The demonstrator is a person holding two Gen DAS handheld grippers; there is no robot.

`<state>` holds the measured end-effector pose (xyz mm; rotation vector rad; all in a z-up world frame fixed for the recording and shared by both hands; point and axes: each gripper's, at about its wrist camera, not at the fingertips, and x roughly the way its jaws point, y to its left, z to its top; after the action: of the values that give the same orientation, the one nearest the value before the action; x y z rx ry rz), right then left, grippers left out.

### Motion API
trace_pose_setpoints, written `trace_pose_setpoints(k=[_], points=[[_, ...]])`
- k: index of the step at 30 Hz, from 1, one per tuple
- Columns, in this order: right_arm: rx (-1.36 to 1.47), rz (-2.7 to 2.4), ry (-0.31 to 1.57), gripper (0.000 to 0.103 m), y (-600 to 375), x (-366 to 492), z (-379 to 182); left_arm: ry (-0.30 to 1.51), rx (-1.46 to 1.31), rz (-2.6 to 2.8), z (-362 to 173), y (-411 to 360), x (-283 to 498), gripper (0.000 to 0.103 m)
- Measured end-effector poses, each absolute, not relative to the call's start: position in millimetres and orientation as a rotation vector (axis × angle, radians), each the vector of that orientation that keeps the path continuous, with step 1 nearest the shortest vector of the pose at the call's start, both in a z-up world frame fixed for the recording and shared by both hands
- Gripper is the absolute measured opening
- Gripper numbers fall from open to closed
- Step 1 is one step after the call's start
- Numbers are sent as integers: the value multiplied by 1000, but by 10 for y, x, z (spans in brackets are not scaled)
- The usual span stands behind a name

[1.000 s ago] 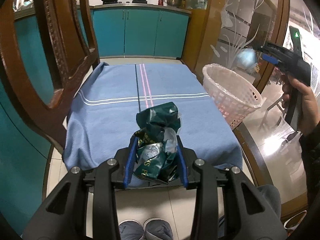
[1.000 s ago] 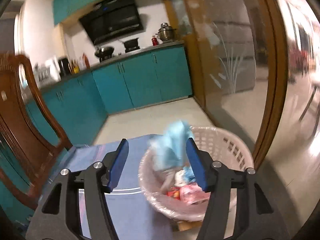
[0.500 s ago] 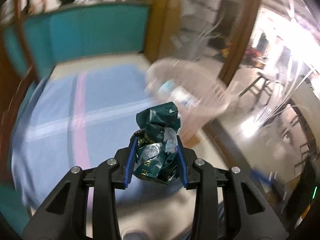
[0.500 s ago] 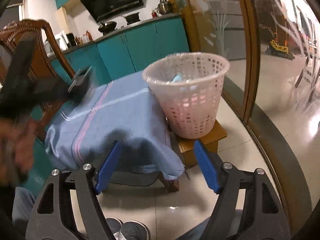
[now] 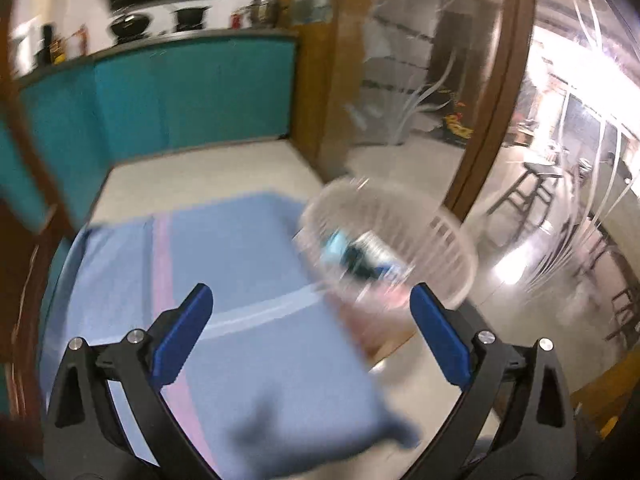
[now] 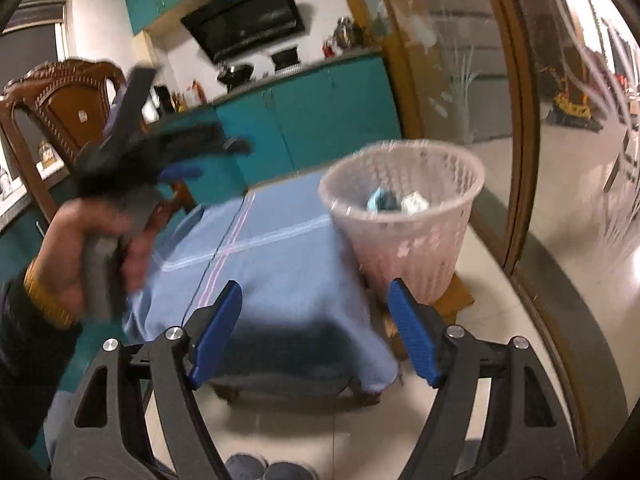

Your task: Collect trash

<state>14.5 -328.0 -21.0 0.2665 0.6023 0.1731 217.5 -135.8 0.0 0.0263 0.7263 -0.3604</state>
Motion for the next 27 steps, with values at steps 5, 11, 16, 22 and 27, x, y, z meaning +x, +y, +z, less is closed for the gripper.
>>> trace_pose_setpoints(k=[5,11,16,22,27], points=[[245,215,665,74,-2987,260,-369,791,-16,-214,-624,-632,1465,99],[205,254,709,79,-2561,415,-390,805,-1,-105,-879,-96,786,100],[157,286,721,83,-2221,460,-412,846,43,-99,-827,39,624,100],[123,310,727,89,-2025,387,-405,826,15,7,-791,213,594,100],[130,300,747,92,-2043,359,-435,833,-14,15,-792,218,608,100]])
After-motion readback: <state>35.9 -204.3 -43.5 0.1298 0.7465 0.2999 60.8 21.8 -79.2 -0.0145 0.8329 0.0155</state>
